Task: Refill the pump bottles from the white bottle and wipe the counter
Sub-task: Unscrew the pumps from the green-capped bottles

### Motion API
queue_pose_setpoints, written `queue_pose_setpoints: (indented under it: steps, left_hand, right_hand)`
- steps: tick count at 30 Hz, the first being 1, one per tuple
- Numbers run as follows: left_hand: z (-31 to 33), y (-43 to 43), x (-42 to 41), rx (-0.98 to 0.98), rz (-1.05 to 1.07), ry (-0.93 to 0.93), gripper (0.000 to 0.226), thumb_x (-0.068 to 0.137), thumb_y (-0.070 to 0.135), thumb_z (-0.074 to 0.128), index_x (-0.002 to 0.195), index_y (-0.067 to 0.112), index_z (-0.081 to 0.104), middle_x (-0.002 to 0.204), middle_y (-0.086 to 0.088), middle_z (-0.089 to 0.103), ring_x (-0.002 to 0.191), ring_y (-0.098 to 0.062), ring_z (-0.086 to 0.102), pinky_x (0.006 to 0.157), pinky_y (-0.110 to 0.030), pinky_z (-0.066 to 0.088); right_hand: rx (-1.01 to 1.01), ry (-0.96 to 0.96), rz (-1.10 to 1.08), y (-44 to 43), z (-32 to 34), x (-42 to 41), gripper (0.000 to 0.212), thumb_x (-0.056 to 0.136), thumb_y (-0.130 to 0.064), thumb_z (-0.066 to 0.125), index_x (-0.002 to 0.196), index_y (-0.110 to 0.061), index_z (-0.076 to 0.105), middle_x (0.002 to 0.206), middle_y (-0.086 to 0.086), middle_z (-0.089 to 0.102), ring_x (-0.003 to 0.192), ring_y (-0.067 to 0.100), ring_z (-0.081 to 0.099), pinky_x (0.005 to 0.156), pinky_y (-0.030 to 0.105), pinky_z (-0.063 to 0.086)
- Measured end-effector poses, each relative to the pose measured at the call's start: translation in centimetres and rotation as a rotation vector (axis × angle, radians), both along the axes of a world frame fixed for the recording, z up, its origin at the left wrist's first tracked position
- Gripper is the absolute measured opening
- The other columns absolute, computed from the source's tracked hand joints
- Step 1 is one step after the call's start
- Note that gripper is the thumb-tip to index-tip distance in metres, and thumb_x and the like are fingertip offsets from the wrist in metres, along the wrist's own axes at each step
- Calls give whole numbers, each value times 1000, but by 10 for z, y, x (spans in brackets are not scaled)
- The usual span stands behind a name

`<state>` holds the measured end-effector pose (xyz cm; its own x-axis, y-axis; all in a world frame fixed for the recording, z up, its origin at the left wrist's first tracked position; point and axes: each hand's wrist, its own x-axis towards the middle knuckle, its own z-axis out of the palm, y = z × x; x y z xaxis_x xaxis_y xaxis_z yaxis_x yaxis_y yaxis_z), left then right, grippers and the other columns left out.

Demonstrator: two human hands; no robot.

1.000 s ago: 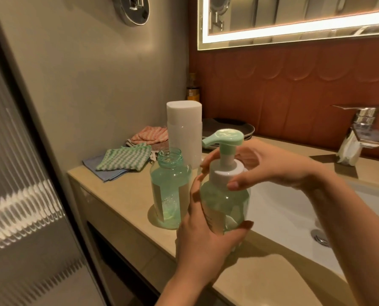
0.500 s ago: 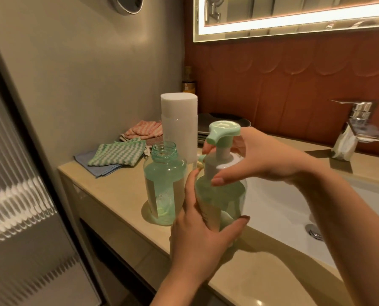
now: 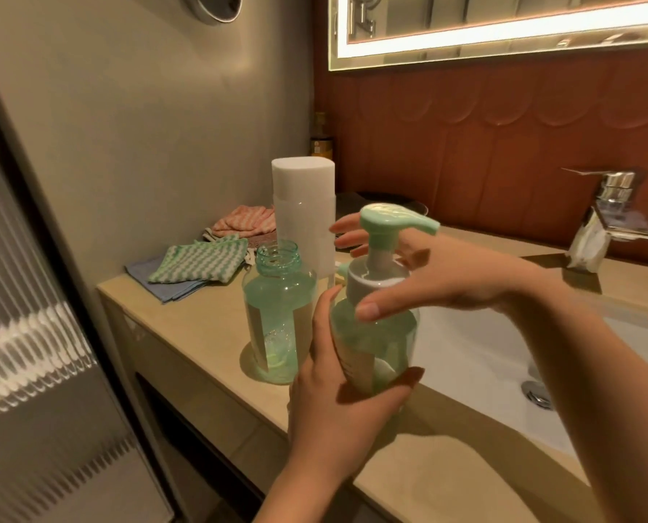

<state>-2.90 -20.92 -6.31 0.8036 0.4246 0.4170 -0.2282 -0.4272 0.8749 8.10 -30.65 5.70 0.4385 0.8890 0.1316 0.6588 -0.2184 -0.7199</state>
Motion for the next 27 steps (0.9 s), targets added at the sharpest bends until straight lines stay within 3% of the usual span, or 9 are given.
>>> queue_pose_setpoints:
  steps: [5,9,13,16,18,20,22,24,27]
  left_hand:
    - [2,0,0,26,6,11,101,48,70,69,127,71,6,136,22,45,123,-6,47,101,-42,45]
    - [1,-1,1,39,17,25,103,48,73,67,130,68,4,139,21,44,125,-8,45,102,-44,43]
    - [0,0,2,44,19,26,104,48,74,68,131,66,5,140,21,44,126,-7,45,103,-44,43]
    - [0,0,1,44,19,23,104,48,73,68,131,65,6,139,21,44,126,-8,45,101,-43,44]
    - [0,-1,1,31,12,23,105,47,70,69,132,65,7,137,20,46,124,-9,47,100,-44,45]
    - [0,0,1,6,8,15,106,47,66,72,133,65,10,135,20,48,123,-11,49,98,-44,46]
    - [-1,0,1,1,16,19,105,47,65,73,131,67,10,134,19,50,121,-13,51,97,-44,47]
    - [-2,0,1,11,20,35,103,47,70,69,129,68,7,135,17,49,121,-13,50,97,-44,47]
    - [-2,0,2,39,27,36,102,47,76,66,128,67,5,136,19,46,123,-8,47,101,-42,45]
  right_hand:
    - [-20,30,-53,-2,-2,4,73,54,-44,77,113,-47,34,110,-35,42,100,-14,48,77,2,40]
    - [-36,6,-107,-19,0,18,82,49,-54,81,120,-51,40,132,-20,47,123,2,45,105,32,39]
    - [-39,9,-129,-32,4,23,85,48,-61,75,126,-43,47,130,-19,52,121,4,50,105,41,40]
    - [-95,-20,-89,-26,8,15,81,50,-62,76,123,-44,47,127,-24,52,120,-1,49,105,32,39]
    - [-113,-33,-75,-17,8,6,73,55,-61,79,117,-48,42,121,-30,50,114,-9,47,99,18,38]
    - [-120,-73,-70,-7,8,-1,62,55,-54,73,106,-52,37,106,-38,46,98,-23,46,81,-1,37]
    - [-118,-88,-76,-2,5,-3,56,54,-50,70,99,-50,37,95,-39,44,83,-30,45,67,-7,36]
    - [-114,-66,-83,-2,3,-1,67,55,-50,71,110,-47,33,103,-36,45,91,-23,48,74,-1,40]
    - [-107,-18,-117,-12,0,10,88,58,-56,80,128,-44,27,131,-19,45,118,0,47,101,24,40]
